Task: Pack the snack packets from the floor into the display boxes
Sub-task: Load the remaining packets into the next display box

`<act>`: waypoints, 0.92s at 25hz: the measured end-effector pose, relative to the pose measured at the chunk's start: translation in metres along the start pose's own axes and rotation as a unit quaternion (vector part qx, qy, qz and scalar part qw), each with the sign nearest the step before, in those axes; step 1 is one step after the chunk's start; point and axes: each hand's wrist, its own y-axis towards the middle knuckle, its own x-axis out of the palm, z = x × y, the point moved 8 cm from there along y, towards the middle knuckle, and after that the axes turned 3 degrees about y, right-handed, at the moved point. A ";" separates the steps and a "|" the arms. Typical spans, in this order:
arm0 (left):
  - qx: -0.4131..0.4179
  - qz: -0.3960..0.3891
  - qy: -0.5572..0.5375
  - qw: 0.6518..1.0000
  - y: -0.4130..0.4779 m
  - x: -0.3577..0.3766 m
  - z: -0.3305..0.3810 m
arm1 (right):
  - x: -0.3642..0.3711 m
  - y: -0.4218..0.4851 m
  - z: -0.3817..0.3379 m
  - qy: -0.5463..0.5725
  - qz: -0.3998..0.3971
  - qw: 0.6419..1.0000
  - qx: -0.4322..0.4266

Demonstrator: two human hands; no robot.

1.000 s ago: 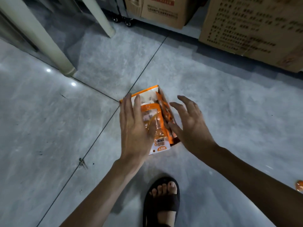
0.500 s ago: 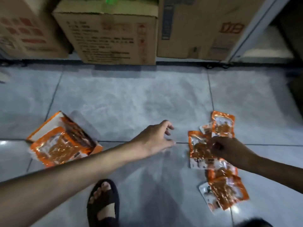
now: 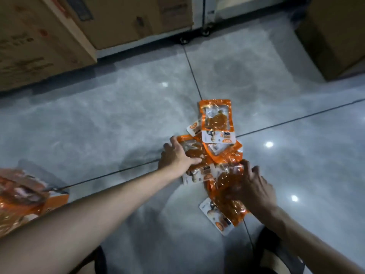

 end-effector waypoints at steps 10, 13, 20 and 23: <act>-0.110 0.124 -0.149 0.975 0.016 0.026 -0.004 | -0.033 -0.004 -0.005 0.148 0.017 0.986 -0.073; -0.099 0.129 -0.173 0.971 0.011 0.013 -0.018 | -0.069 -0.008 -0.018 0.139 -0.013 0.981 -0.138; -0.024 0.114 -0.352 0.929 0.003 -0.028 -0.058 | -0.153 0.077 -0.039 0.374 0.009 0.924 -0.085; 0.002 0.084 -0.367 0.926 0.004 -0.043 -0.063 | -0.155 0.125 -0.060 0.253 0.031 0.963 -0.090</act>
